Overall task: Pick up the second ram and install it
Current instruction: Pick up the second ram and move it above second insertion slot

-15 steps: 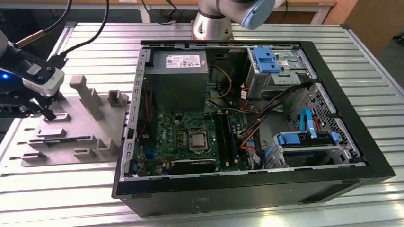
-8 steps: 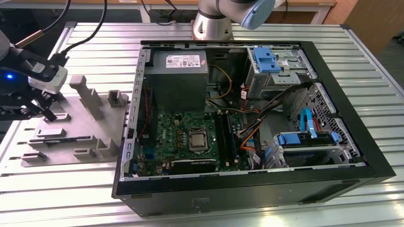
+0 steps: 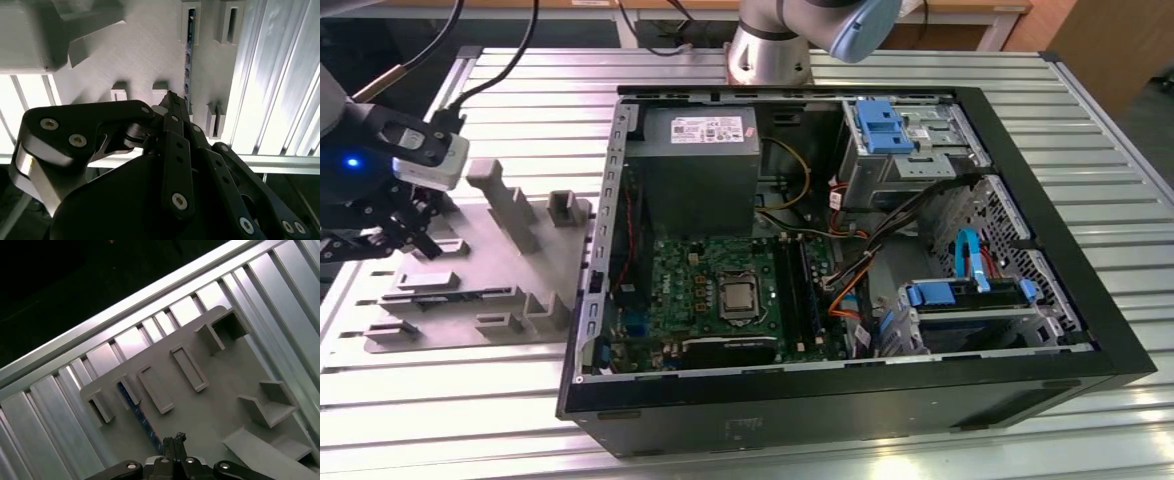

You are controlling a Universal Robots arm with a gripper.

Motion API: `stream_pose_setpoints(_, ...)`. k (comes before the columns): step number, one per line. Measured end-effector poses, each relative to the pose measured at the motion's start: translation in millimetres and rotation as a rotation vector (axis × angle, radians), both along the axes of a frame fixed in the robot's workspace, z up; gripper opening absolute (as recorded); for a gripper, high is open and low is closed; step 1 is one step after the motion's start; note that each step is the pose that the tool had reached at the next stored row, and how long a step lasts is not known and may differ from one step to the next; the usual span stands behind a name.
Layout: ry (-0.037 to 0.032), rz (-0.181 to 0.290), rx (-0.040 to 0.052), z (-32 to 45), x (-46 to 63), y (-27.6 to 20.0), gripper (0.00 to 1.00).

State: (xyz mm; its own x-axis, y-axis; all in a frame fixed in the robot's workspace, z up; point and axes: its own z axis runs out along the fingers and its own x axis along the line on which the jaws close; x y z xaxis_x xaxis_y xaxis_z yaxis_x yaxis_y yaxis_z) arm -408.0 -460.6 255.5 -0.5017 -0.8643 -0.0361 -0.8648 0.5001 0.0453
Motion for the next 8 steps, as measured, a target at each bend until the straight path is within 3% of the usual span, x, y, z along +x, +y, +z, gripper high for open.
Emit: stream_pose_setpoints(8, 0.0000, 0.146, 0.0000, -5.1, 0.0, 0.0, 0.11)
